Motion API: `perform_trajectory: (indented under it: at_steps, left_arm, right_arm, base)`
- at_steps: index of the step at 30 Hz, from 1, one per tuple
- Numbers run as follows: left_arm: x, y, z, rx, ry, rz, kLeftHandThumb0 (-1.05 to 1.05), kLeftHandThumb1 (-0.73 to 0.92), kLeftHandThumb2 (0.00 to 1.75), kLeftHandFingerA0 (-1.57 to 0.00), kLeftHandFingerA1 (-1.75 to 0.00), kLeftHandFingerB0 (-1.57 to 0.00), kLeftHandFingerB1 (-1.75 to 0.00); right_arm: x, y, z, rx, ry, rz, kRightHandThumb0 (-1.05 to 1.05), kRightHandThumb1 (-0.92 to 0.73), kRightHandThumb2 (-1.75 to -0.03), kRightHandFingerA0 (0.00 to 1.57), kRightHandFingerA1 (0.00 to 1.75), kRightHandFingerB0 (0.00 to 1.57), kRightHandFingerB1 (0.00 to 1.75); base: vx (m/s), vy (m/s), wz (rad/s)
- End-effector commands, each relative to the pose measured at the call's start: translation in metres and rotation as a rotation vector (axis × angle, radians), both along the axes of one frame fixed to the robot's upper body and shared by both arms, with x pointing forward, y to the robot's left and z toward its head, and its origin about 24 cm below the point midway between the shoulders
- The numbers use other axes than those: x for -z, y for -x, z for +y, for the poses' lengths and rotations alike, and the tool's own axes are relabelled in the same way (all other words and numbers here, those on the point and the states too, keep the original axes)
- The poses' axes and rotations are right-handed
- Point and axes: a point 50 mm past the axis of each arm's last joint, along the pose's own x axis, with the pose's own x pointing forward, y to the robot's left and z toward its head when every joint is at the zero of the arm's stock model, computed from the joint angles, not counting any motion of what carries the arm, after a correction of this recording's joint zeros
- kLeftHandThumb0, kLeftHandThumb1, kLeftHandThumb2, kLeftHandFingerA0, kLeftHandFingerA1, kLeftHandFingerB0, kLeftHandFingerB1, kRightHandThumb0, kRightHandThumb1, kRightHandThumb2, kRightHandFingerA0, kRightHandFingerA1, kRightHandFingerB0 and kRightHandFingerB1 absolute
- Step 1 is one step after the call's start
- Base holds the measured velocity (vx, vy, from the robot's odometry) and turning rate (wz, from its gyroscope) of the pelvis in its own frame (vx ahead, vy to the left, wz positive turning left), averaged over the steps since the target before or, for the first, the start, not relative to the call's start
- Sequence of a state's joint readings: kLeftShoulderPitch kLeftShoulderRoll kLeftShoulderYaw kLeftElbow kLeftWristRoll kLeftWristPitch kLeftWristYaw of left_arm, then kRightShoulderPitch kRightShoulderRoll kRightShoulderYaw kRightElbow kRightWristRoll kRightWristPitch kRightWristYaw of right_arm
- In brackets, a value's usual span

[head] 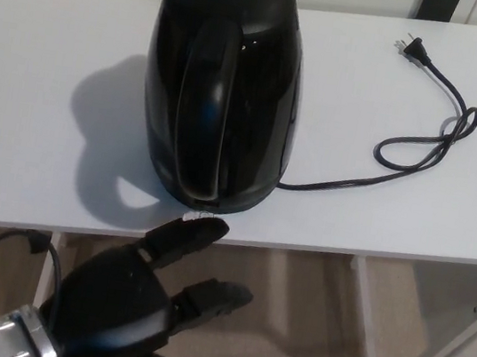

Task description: The robot walk towards a table in front and click the button on the base of the boilling pot using its left middle finger

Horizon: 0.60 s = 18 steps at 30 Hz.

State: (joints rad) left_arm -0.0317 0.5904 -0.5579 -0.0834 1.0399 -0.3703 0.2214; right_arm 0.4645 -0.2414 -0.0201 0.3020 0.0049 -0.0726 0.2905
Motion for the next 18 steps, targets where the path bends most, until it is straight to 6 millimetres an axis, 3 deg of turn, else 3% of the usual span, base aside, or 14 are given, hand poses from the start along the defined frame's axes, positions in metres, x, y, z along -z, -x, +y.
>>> perform_trajectory:
  at_steps: [1,18]
  left_arm:
    - [0.0012,-0.0038,0.003,0.02,-0.053,-0.046,-0.81,0.78,0.64,-0.22,-0.28,-0.16,-0.3]
    - [0.0028,-0.009,0.0062,0.003,-0.066,-0.038,-0.83,0.8,0.65,-0.25,-0.29,-0.19,-0.3]
  right_arm:
    - [-0.0017,-0.0003,-0.0042,-0.021,0.03,0.003,-0.09,-0.73,-0.61,0.5,0.53,0.33,0.39]
    - [-0.0025,-0.0026,-0.0032,-0.033,0.05,0.009,-0.1,-0.74,-0.61,0.49,0.49,0.34,0.39]
  base:
    - [0.0,0.0,0.0]
    - [0.0,0.0,0.0]
